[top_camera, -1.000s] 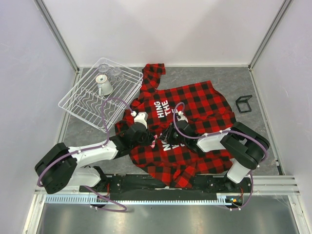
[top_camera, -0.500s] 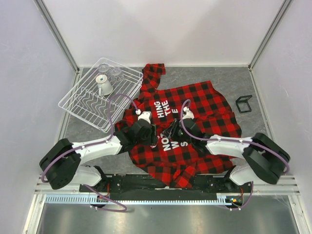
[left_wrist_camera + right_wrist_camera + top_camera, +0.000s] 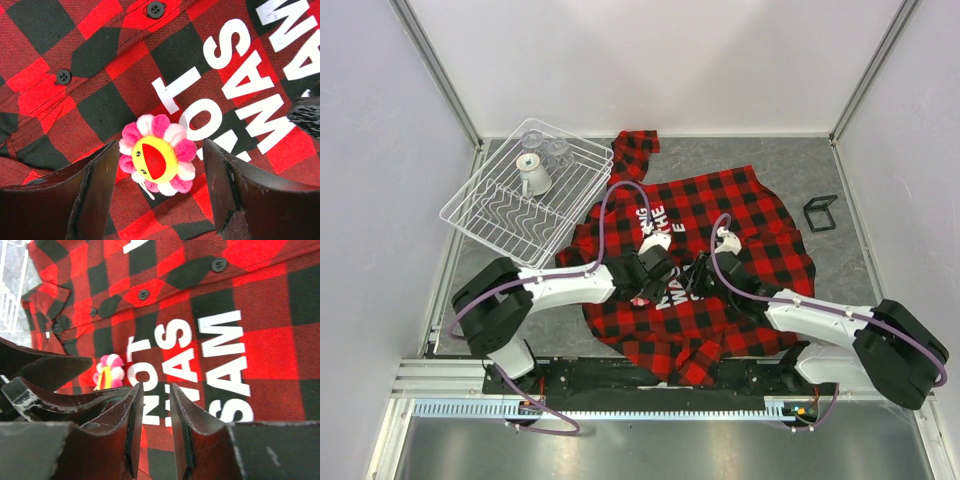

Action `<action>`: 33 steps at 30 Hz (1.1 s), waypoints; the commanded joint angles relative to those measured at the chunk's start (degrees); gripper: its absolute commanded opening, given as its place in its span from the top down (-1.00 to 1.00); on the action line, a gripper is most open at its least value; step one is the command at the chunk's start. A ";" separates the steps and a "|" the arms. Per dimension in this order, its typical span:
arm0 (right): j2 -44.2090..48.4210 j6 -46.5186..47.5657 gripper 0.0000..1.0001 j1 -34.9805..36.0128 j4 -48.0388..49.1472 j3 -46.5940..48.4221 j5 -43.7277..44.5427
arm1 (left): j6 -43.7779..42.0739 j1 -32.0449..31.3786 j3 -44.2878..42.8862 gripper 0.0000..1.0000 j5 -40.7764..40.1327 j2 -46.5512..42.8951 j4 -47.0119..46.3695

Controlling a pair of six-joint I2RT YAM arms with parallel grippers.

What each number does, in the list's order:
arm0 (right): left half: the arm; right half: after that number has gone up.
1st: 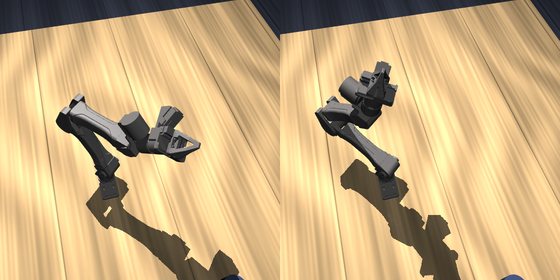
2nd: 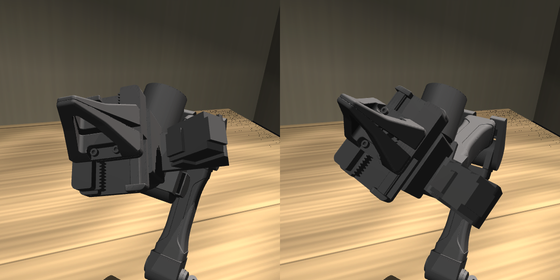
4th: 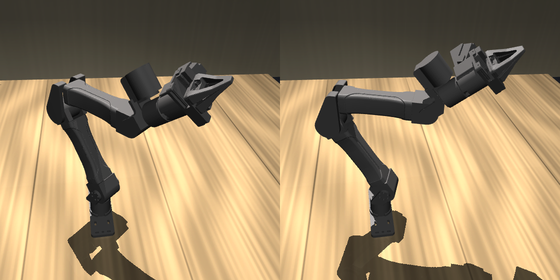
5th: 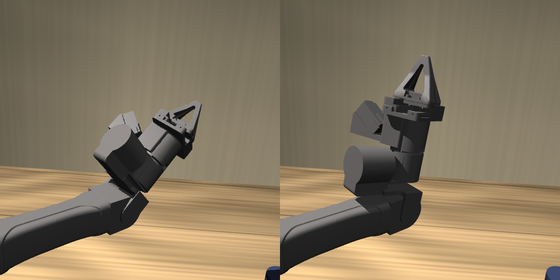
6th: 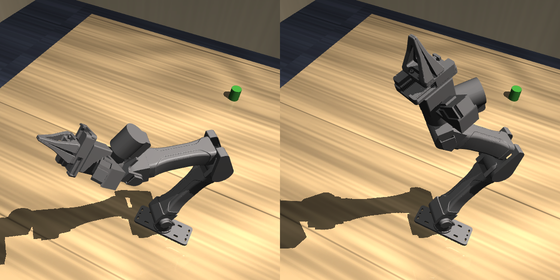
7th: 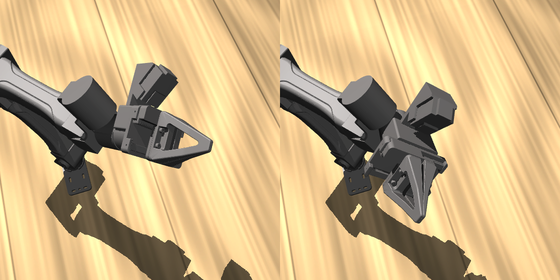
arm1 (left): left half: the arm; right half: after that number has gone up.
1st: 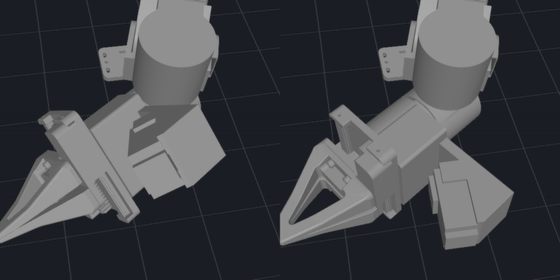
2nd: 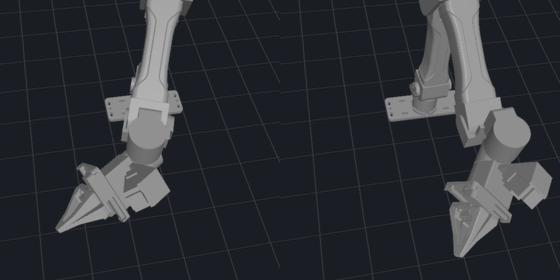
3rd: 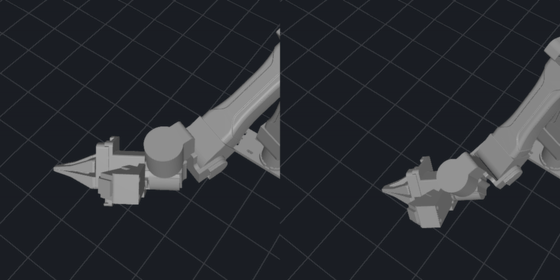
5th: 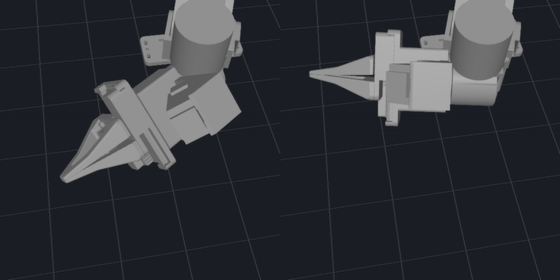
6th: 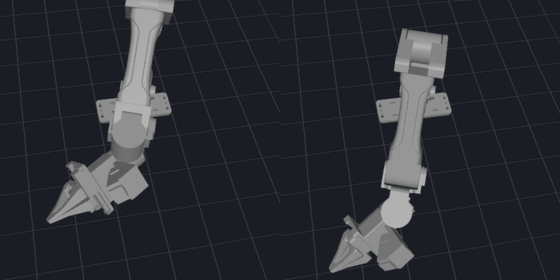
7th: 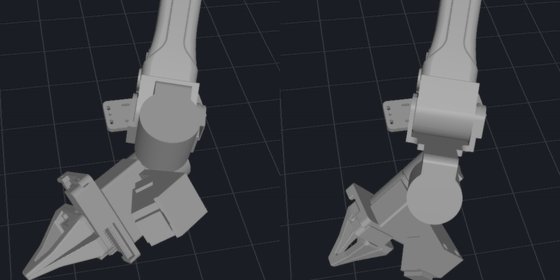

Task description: Remove the brooch from the garment

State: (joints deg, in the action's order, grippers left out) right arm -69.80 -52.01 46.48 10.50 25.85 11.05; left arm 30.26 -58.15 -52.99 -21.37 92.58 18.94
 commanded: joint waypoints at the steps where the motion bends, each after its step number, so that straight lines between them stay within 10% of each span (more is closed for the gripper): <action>1: 2.30 1.29 0.30 -1.30 -0.40 -1.94 1.26 | -2.58 -0.65 -3.96 -0.48 -6.32 4.09 3.73; 14: 0.11 2.35 0.29 -1.39 1.36 -2.91 -0.41 | 0.76 -1.09 -10.46 -0.25 -10.80 11.05 8.39; 28: -13.33 5.69 0.30 -1.30 8.74 4.73 -10.42 | 2.26 -1.09 -6.52 0.87 -11.68 3.32 6.38; 33: -17.29 5.60 0.32 -0.86 11.29 8.34 -13.42 | 1.47 -1.09 -5.11 0.97 -14.31 0.50 2.52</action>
State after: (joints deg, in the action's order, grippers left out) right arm -84.88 -47.20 45.21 16.73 30.59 1.19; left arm 30.44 -59.00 -59.11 -31.03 96.40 26.24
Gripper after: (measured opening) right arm 0.344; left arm 0.040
